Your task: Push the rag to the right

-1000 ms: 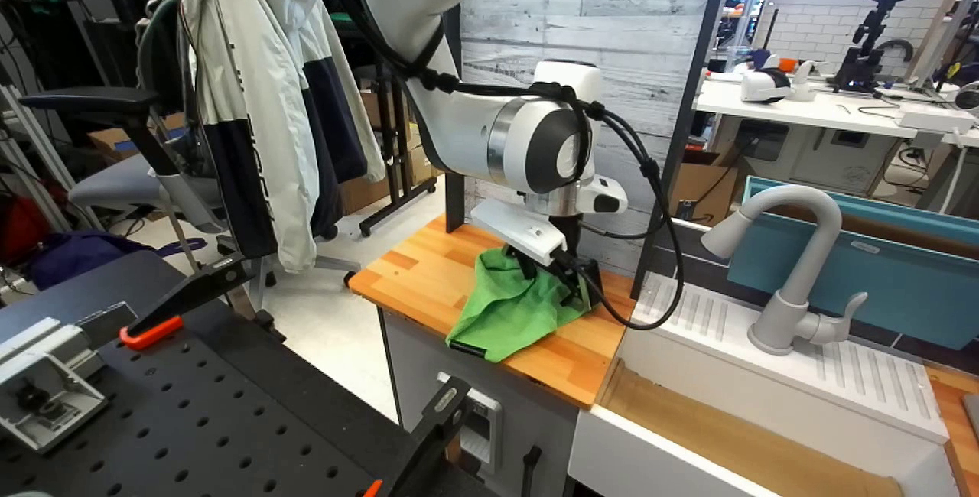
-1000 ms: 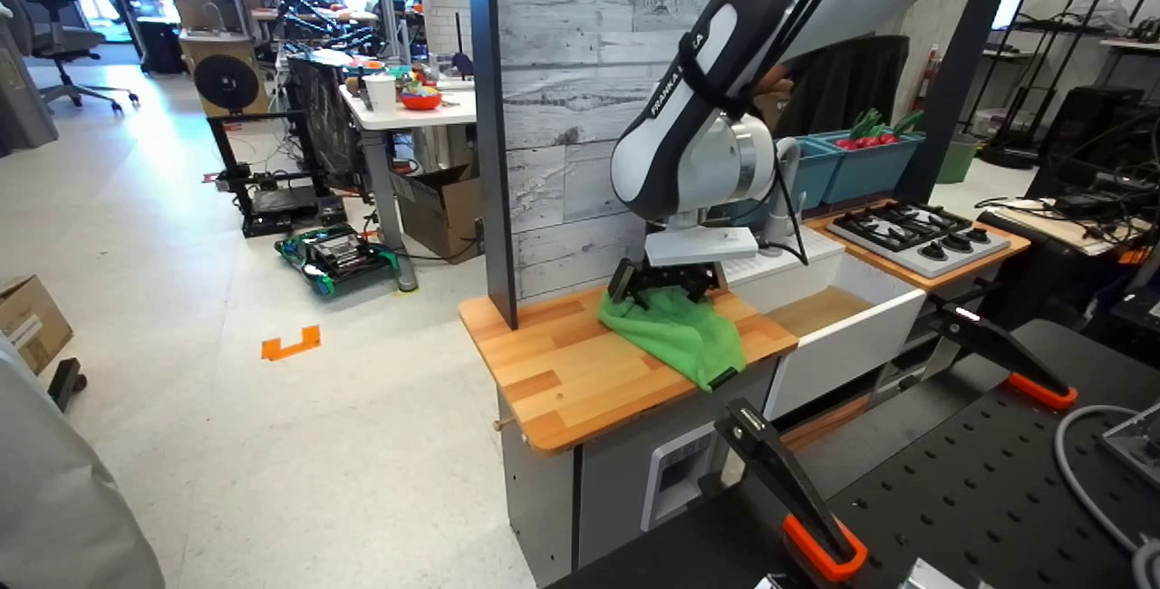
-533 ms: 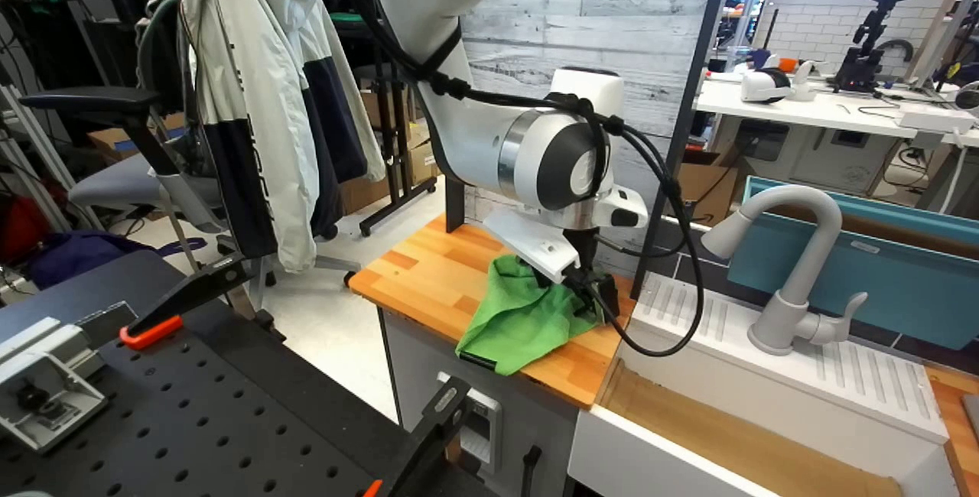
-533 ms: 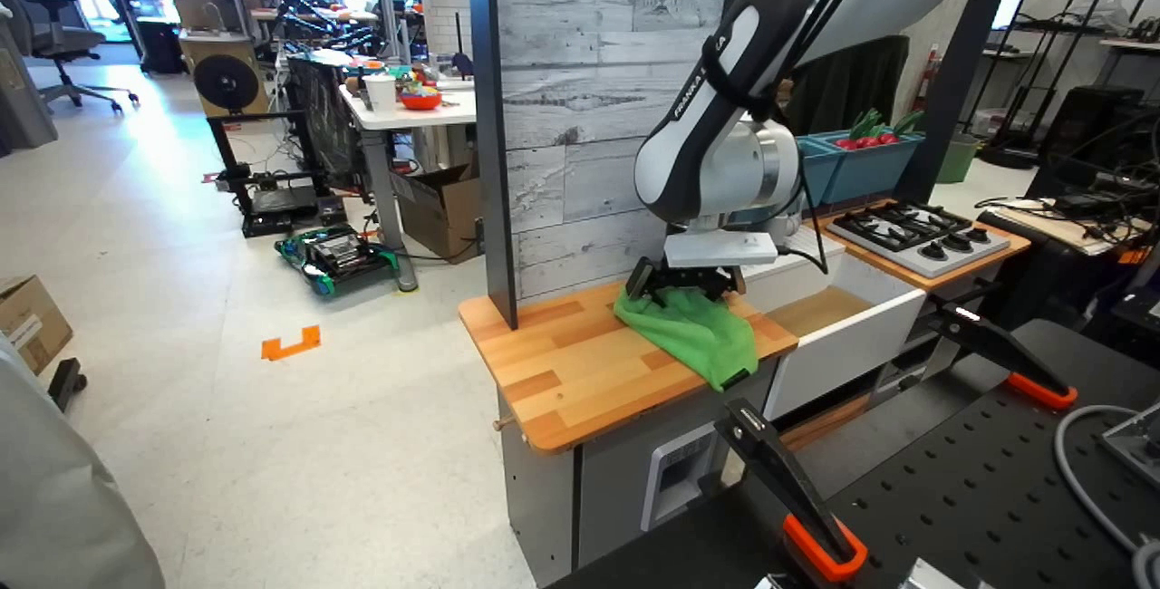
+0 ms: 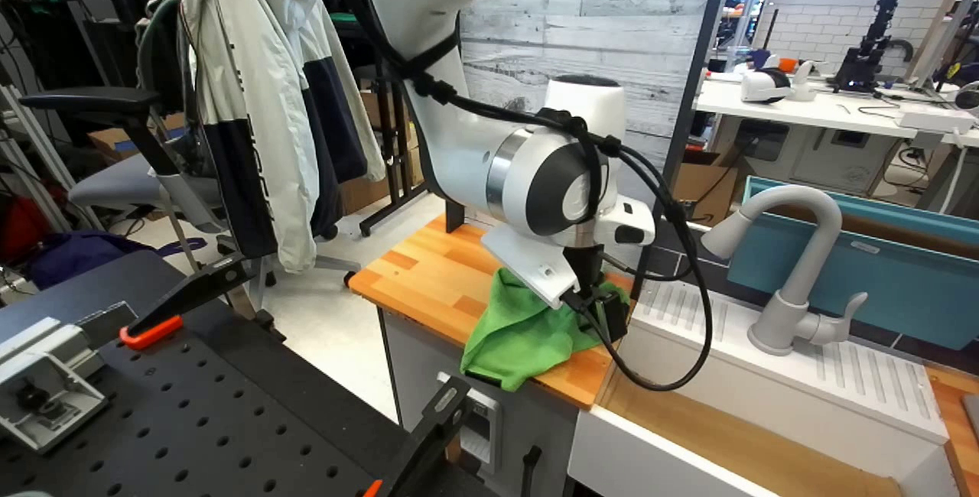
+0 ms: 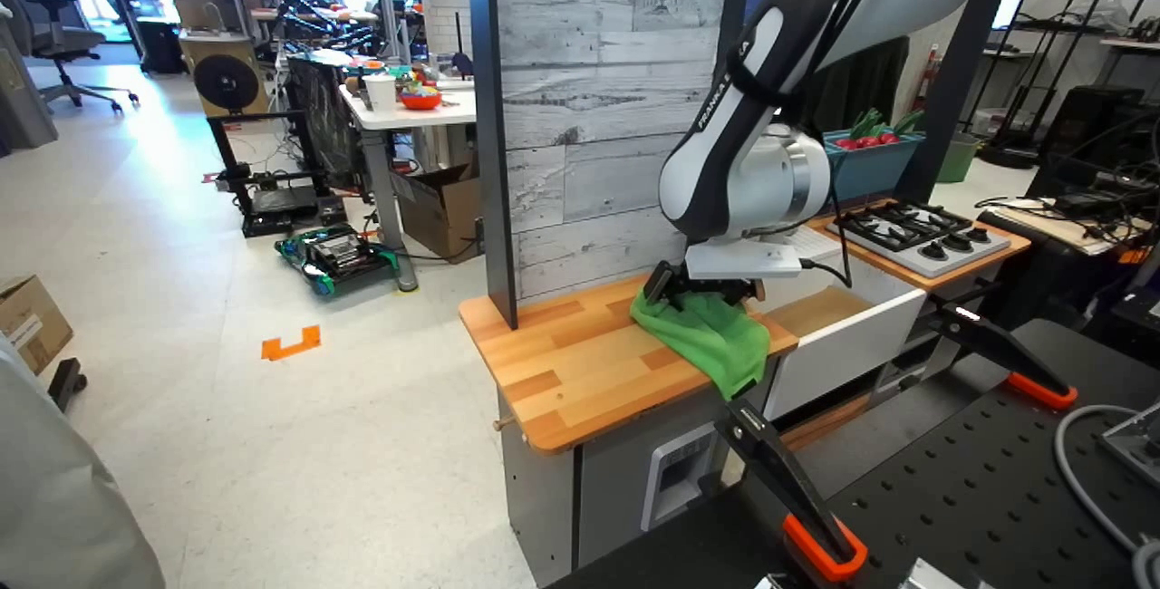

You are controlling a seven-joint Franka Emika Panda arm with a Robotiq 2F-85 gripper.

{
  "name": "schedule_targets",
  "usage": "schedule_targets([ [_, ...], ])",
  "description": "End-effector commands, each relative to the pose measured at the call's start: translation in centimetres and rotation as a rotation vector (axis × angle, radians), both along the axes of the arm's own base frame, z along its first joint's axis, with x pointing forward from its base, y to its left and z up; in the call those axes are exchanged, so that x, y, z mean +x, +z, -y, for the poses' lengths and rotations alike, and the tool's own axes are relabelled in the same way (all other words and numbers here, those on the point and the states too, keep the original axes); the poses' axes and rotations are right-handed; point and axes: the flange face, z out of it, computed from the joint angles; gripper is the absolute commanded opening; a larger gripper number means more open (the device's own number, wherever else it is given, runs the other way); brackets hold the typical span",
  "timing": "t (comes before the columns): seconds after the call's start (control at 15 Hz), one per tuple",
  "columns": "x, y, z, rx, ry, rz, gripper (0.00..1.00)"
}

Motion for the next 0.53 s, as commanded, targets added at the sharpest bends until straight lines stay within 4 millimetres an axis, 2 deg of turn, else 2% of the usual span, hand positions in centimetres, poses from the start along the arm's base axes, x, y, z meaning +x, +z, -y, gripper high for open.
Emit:
schedule_targets([
  [0.0, -3.5, -1.4, 1.6, 0.012, -0.029, -0.011, 1.00],
  [0.47, -5.6, -0.2, 3.6, 0.025, -0.088, 0.015, 1.00],
])
